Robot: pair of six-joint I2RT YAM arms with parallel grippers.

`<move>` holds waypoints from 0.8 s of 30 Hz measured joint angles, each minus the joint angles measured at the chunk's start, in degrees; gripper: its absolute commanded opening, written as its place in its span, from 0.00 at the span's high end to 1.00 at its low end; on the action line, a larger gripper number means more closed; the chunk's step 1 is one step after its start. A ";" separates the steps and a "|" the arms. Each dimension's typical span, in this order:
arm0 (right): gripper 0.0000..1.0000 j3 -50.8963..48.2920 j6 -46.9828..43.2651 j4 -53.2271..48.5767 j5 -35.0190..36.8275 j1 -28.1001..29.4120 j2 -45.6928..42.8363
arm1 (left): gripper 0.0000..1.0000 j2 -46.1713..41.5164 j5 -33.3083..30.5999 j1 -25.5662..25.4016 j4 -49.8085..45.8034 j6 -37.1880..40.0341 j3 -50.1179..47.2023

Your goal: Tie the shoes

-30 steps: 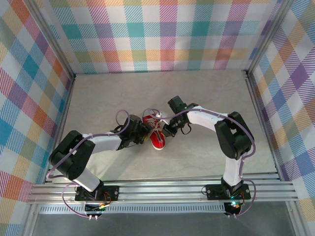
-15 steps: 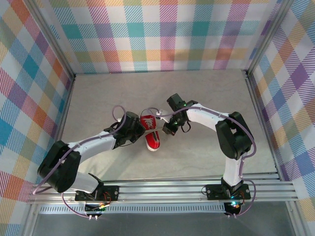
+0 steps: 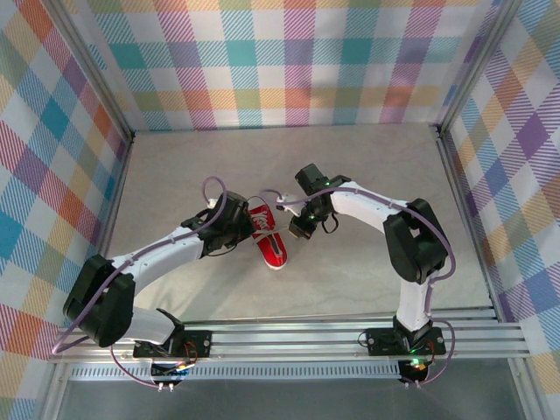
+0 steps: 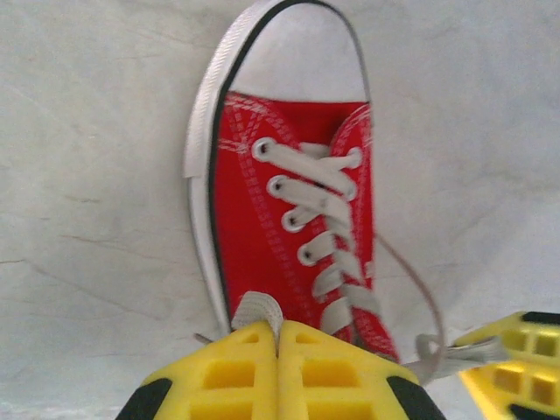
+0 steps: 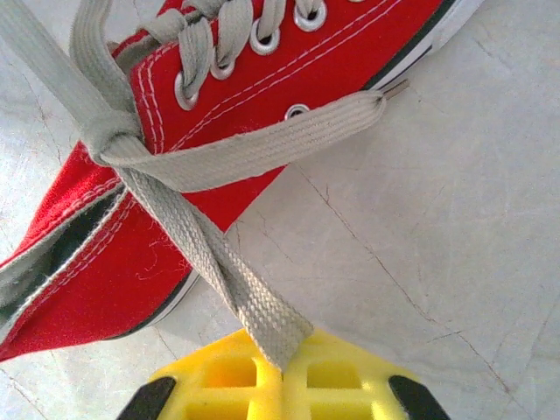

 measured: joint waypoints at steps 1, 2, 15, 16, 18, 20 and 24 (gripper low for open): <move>1.00 0.00 -0.02 -0.24 0.00 0.04 0.11 | 1.00 -0.39 -0.09 0.00 -0.87 1.20 -0.09; 1.00 0.02 -0.09 -0.42 0.00 0.04 0.20 | 1.00 -1.16 -0.13 0.00 -1.20 2.47 -0.48; 1.00 2.51 -0.63 -3.34 0.13 0.04 4.11 | 1.00 -1.14 3.76 0.52 0.79 7.19 -5.25; 1.00 2.54 -0.63 -3.56 0.17 0.04 4.39 | 1.00 -1.05 3.93 0.66 0.79 7.26 -5.33; 1.00 2.58 -0.63 -3.89 0.20 0.04 4.85 | 1.00 -1.03 4.26 0.85 1.16 7.56 -5.42; 1.00 2.58 -0.63 -4.17 0.17 0.04 4.98 | 1.00 -1.03 4.81 1.09 2.10 7.87 -5.73; 1.00 2.91 -0.63 -4.57 0.17 0.04 5.35 | 1.00 -1.05 5.79 1.95 3.32 8.28 -7.02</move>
